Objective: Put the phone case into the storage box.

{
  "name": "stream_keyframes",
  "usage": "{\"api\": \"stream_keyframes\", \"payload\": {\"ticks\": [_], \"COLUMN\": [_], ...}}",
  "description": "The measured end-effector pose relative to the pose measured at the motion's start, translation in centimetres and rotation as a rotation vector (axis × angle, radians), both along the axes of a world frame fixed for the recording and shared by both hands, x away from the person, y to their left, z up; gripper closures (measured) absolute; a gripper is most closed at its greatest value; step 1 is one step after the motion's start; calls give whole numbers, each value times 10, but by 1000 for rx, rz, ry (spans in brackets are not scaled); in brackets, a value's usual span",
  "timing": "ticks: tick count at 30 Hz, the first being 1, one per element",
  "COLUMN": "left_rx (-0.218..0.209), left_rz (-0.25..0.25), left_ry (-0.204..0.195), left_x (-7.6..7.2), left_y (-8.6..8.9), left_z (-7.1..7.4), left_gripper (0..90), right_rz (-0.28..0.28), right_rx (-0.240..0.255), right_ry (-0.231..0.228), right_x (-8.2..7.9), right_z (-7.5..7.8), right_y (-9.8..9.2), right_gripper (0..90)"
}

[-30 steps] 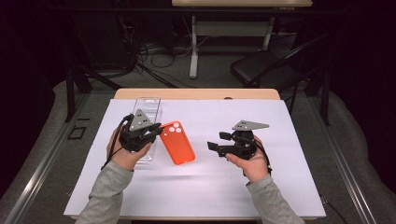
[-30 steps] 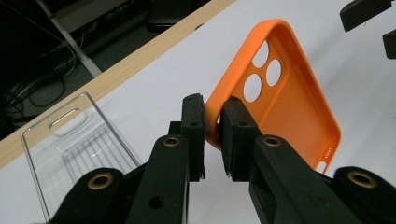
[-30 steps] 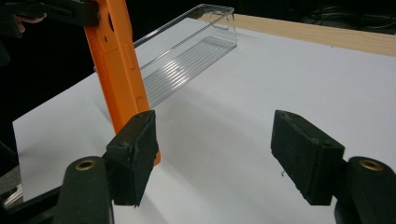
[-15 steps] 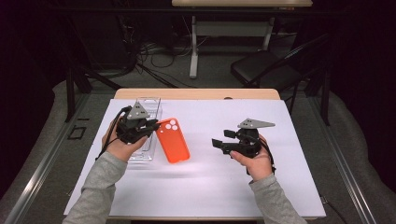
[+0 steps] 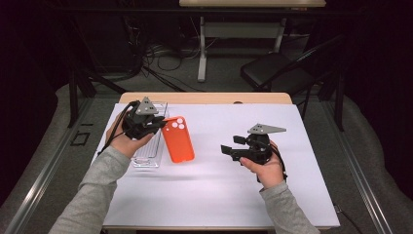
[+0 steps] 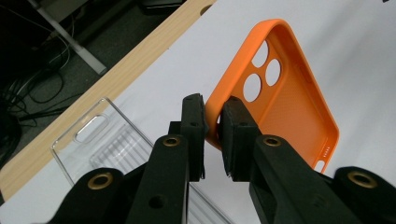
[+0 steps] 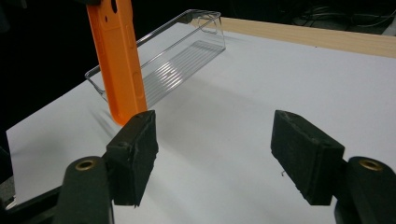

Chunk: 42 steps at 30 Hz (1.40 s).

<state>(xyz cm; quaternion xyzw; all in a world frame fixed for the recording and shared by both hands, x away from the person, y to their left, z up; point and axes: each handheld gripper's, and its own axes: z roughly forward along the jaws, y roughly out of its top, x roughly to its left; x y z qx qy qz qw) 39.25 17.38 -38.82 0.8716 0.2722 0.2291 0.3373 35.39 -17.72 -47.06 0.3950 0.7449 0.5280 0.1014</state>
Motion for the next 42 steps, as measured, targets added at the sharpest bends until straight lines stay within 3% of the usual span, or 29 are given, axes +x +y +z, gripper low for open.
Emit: {"api": "stream_keyframes", "payload": {"ticks": [5,17,22,29,42], "left_rx": [-16,43,56,79,119], "left_rz": [-15,-27,-44,-36,-38], "left_ry": [0,-32,-79,-84,-116], "left_x": [8,25,32,41,55], "left_y": [2,8,13,20,26], "left_z": [4,13,12,15,20], "left_gripper": [808,807,807,807,807], "right_rz": [-2,-10,-14,-15,-36], "right_rx": [3,-2,3,0,-33], "right_ry": [0,5,2,2,1], "right_x": [0,0,1,1,1], "right_z": [0,0,0,0,-1], "right_y": [-1,-3,-3,-3,-3], "right_gripper": [315,315,315,313,192]}}
